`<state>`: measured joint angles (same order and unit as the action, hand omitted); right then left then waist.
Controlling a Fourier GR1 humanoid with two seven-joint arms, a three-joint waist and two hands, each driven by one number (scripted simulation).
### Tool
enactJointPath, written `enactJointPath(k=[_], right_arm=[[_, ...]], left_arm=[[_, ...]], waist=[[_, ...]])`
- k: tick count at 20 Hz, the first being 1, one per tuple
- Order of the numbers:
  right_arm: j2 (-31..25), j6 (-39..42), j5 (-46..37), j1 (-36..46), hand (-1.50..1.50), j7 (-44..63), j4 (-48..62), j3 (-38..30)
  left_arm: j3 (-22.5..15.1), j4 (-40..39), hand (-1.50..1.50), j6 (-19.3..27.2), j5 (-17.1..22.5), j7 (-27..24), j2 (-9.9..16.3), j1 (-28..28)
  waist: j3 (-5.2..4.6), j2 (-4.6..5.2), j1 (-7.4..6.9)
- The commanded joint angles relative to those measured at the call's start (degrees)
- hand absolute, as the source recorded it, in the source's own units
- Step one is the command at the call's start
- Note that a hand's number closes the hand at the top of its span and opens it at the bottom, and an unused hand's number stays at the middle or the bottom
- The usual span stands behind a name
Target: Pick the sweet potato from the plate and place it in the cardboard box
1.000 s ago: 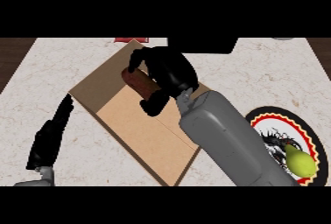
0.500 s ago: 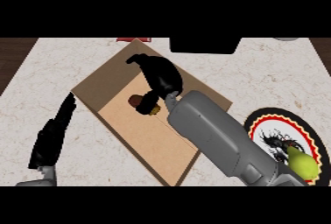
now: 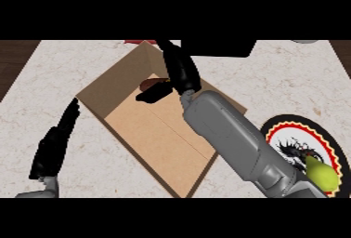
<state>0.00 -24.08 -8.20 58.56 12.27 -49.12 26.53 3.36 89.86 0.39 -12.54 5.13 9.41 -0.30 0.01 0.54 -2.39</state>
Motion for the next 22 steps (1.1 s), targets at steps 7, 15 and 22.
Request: enactJointPath(k=[7, 15, 22], right_arm=[[-4.3, -1.2, 12.2, -2.3, -1.5, -11.7, 0.0, -17.6], [-17.9, 8.8, 18.3, -6.8, -1.5, -12.1, -1.4, -27.7], [-28.1, 26.2, 21.5, -9.3, -1.5, -22.6, 7.8, -33.3]], left_arm=[[0.8, -0.9, 0.0, 0.9, -0.6, -0.2, -0.2, -0.3], [0.7, 1.5, 0.0, 0.7, -0.4, -1.5, -0.6, 3.4], [0.7, 2.8, 0.0, -0.8, 0.0, 2.1, 0.1, 1.8]], waist=[[0.02, -0.19, 1.65], [0.01, -0.44, 1.85], [0.03, -0.24, 1.37]])
